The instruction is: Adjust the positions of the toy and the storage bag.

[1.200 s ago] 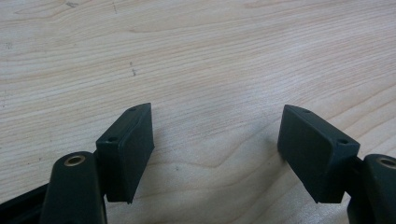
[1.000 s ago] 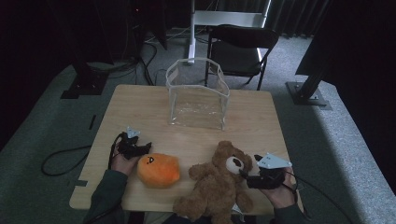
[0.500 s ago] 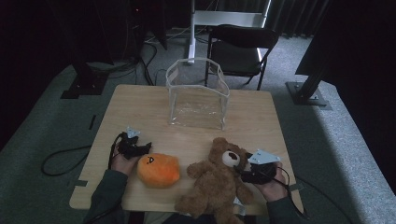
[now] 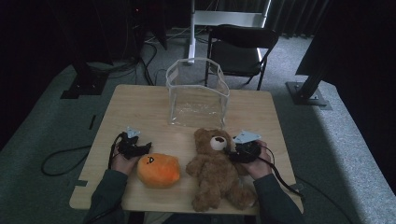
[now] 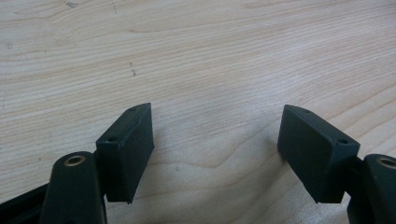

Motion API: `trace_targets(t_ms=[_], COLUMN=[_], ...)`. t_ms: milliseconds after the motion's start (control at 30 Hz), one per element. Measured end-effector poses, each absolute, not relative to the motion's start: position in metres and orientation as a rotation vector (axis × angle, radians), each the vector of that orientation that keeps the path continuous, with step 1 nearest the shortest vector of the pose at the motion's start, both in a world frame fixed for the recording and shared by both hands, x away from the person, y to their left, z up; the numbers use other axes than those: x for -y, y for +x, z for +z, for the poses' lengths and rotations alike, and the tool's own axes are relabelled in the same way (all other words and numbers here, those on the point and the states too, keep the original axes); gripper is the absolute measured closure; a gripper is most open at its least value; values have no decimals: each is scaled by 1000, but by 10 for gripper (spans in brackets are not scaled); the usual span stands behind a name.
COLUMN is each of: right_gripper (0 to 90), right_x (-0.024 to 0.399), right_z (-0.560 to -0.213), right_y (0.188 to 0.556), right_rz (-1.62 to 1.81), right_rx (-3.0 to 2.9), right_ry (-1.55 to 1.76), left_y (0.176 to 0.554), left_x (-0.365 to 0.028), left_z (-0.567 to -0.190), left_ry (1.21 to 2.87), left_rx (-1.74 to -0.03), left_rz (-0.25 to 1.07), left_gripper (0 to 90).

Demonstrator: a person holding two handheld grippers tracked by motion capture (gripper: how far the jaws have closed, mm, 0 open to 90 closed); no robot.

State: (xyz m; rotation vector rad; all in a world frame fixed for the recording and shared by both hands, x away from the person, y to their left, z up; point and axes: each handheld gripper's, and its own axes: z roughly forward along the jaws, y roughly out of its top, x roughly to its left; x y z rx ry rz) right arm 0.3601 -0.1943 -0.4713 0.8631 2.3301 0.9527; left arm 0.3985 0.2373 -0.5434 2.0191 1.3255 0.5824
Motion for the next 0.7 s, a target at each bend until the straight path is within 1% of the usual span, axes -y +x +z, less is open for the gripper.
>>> trace_targets(t_ms=[367, 533, 633, 700], right_gripper=[405, 417, 430, 435], right_x=[169, 155, 150, 146], right_z=[-470, -469, -468, -468], right_y=[392, 395, 393, 385], right_rz=[1023, 1075, 1081, 1067], right_rx=[-2426, -2481, -2515, -2548], right_ry=[838, 800, 763, 718], left_y=[399, 399, 399, 399], left_x=[-237, -237, -237, -237], left_z=[-543, -543, -543, -543], left_ry=[2020, 2020, 2020, 2020], left_rx=[-1325, -1325, -1325, -1325], left_rz=[582, 582, 582, 582], left_gripper=[275, 275, 275, 275])
